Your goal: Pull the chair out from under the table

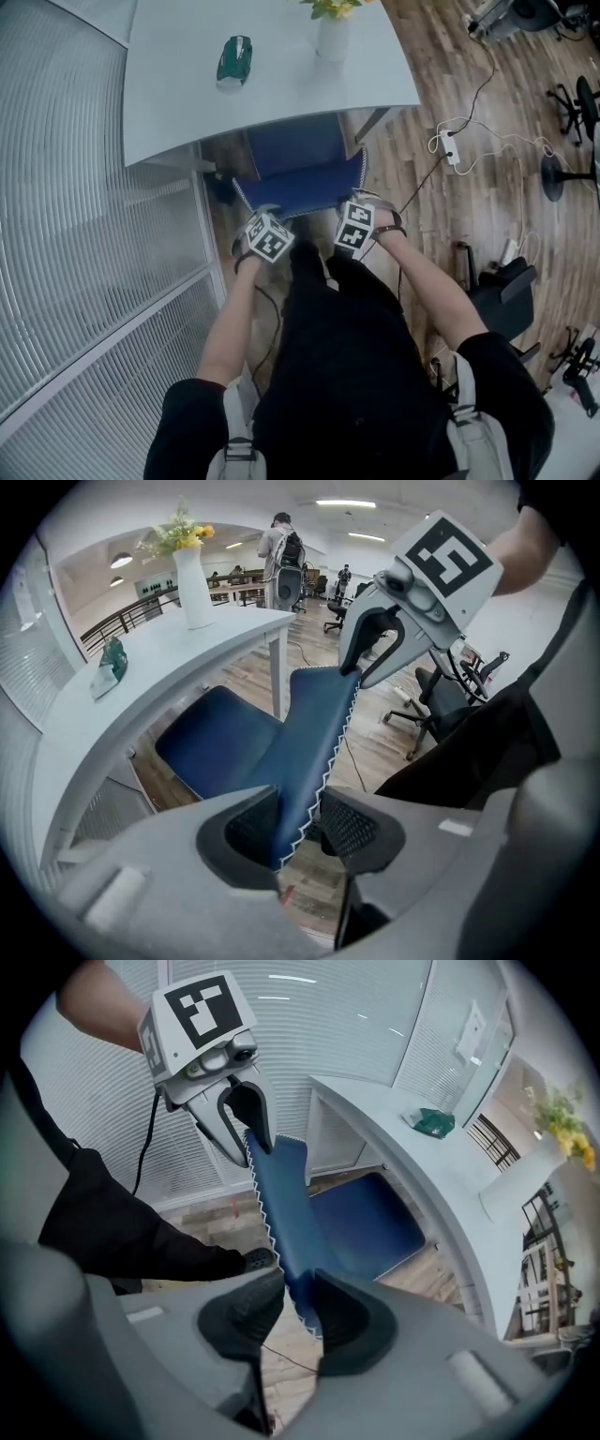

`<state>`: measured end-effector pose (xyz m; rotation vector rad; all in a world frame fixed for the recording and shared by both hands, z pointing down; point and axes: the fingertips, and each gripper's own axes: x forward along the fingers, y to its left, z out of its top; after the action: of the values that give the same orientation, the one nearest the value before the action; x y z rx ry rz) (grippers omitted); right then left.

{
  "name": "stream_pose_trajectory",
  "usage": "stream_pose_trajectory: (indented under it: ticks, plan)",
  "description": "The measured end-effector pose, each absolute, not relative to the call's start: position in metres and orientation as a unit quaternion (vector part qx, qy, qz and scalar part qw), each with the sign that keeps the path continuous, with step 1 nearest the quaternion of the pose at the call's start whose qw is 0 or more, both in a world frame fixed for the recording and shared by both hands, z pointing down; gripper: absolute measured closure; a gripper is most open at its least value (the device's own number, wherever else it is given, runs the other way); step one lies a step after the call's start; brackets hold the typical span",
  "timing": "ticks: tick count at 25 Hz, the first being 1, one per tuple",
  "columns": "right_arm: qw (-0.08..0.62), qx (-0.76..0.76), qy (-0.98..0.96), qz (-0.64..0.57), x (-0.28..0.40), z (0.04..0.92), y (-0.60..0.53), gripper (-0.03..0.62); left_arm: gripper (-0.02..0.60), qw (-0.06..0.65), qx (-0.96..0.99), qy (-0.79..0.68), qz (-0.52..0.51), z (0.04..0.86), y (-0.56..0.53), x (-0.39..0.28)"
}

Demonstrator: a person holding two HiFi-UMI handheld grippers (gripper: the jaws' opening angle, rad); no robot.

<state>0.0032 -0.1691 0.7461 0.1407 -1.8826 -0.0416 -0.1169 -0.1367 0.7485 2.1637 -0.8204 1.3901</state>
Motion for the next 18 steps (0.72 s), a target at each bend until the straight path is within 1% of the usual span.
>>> stream_pose_trajectory:
  ticks: [6,12,18]
  plan:
    - [0.587,0.05,-0.808,-0.016,0.023,0.744,-0.146,0.487,0.436,0.231,0.775,-0.315,0.497,0.747,-0.111,-0.096]
    - [0.568,0.03,-0.823,-0.006,0.031,0.743,-0.119,0.488,0.436,0.23,0.766,-0.323,0.506,0.75,-0.087,-0.09]
    - [0.563,0.027,-0.826,-0.009,0.038,0.743,-0.098,0.488,0.436,0.227,0.761,-0.318,0.518,0.751,-0.066,-0.083]
